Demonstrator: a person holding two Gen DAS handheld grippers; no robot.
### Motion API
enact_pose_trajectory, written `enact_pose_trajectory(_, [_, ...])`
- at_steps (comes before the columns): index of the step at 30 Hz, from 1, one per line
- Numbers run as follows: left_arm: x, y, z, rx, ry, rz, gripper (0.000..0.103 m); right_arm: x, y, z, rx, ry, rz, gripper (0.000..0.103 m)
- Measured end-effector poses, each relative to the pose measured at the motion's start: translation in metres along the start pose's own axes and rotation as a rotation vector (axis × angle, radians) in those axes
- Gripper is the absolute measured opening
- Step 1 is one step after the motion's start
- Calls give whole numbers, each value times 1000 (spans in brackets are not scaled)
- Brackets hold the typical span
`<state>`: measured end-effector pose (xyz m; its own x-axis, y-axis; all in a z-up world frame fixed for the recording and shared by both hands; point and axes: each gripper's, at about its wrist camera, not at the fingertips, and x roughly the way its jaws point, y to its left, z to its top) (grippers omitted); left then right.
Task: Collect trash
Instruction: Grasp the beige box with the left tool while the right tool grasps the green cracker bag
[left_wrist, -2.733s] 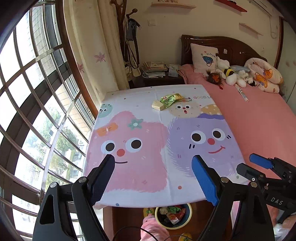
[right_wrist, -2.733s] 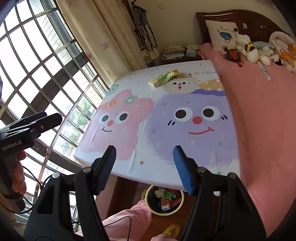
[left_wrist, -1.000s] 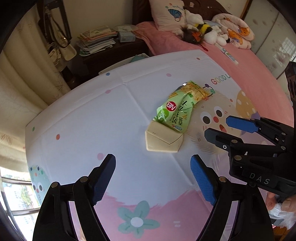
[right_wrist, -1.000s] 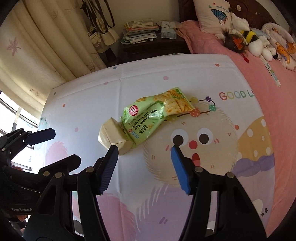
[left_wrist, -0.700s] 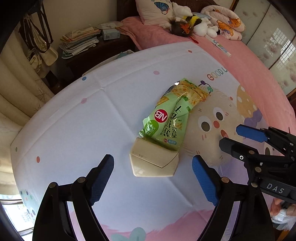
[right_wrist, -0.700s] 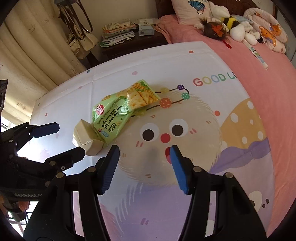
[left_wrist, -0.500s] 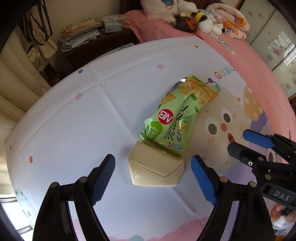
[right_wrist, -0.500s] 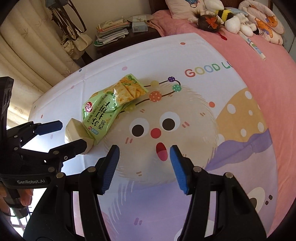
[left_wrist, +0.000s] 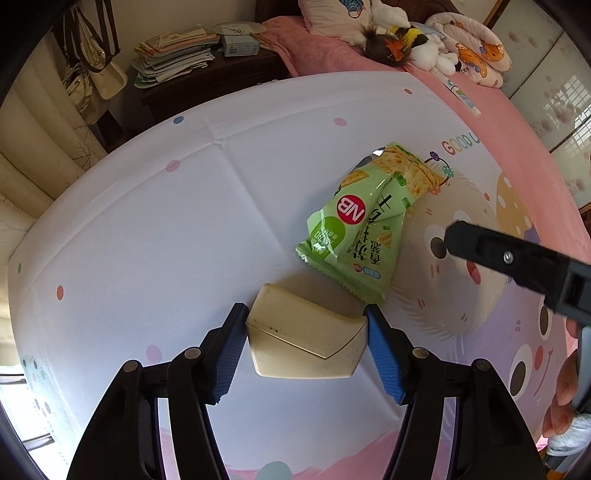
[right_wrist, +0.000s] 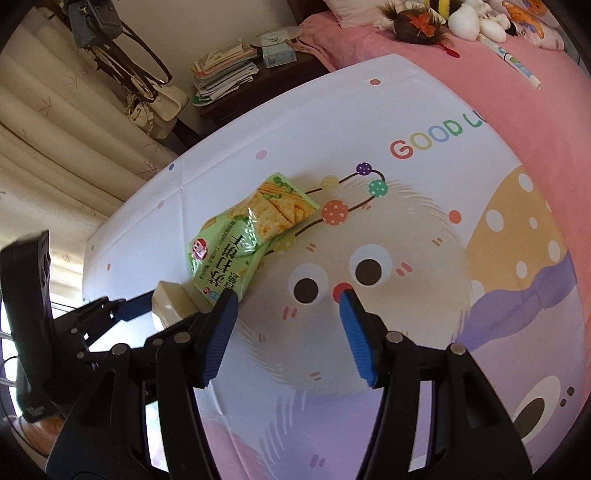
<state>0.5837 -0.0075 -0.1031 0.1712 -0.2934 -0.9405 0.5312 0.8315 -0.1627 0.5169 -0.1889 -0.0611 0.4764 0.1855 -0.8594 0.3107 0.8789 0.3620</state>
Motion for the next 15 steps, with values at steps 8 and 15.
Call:
enact_pose_trajectory(8, [-12,16,-20,-59,-3,-13,64,27,19,29,114,0,31,64])
enact_pose_trajectory(15, [-25,27,-40,-94,-16,-14,64,57,45,48,109,-5,-84,65])
